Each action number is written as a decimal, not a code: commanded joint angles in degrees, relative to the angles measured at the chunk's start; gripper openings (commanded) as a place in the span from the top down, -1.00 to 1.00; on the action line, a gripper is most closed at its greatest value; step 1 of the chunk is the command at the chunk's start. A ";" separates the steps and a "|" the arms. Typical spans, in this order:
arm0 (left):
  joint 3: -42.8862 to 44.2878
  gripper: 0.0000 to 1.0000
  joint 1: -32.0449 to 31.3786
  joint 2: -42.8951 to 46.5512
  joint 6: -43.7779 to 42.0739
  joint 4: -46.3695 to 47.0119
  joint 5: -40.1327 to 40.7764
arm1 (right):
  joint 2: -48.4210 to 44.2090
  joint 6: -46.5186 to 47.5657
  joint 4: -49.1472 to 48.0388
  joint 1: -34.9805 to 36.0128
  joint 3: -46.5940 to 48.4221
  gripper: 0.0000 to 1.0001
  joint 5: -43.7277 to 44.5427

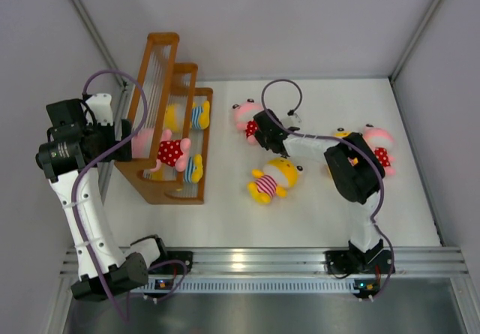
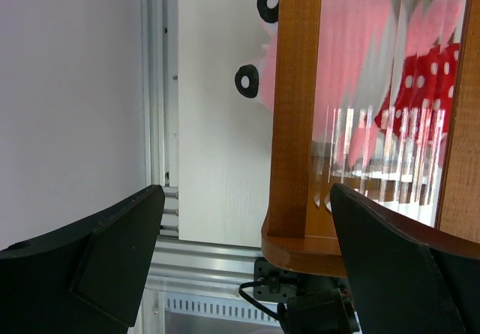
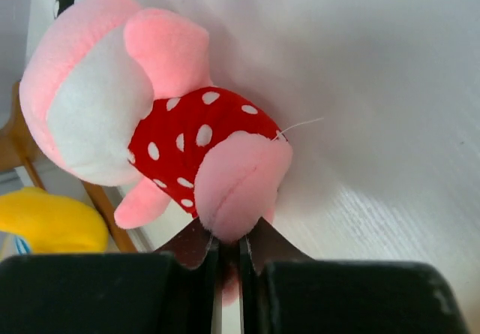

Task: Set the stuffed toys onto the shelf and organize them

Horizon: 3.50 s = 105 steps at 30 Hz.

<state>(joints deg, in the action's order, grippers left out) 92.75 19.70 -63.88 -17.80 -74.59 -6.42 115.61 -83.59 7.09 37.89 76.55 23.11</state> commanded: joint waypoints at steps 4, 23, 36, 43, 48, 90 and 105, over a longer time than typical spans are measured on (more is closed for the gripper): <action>0.94 -0.96 -0.28 -0.37 -1.09 0.06 2.28 | -2.58 23.43 -12.35 -2.55 1.13 1.00 -1.79; 0.94 -0.96 -0.37 -1.07 -0.92 0.14 1.32 | 5.15 50.81 9.95 -3.18 45.52 1.00 -30.23; 1.56 -0.96 -0.37 -0.81 -0.74 0.14 1.14 | 10.33 47.21 13.21 3.15 51.06 1.00 -24.60; 1.82 -0.96 -0.37 -0.99 -0.39 0.14 0.09 | 13.76 47.38 13.65 6.14 53.70 1.00 -29.26; 1.73 -0.96 -0.37 -0.99 -0.48 0.06 0.09 | 16.21 44.66 10.41 7.90 56.50 1.00 -32.69; 4.45 -0.96 -0.90 -3.27 -3.55 0.32 -5.97 | -14.34 58.63 34.46 3.43 39.14 -0.99 1.05; 28.18 -0.96 -0.90 -25.68 -1.19 0.49 -15.63 | -51.08 49.23 44.87 -35.31 -10.61 -0.99 -0.94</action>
<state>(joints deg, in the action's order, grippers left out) 117.78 19.03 -87.77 -20.67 -74.78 -17.74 74.04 -33.04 52.38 9.21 70.87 26.20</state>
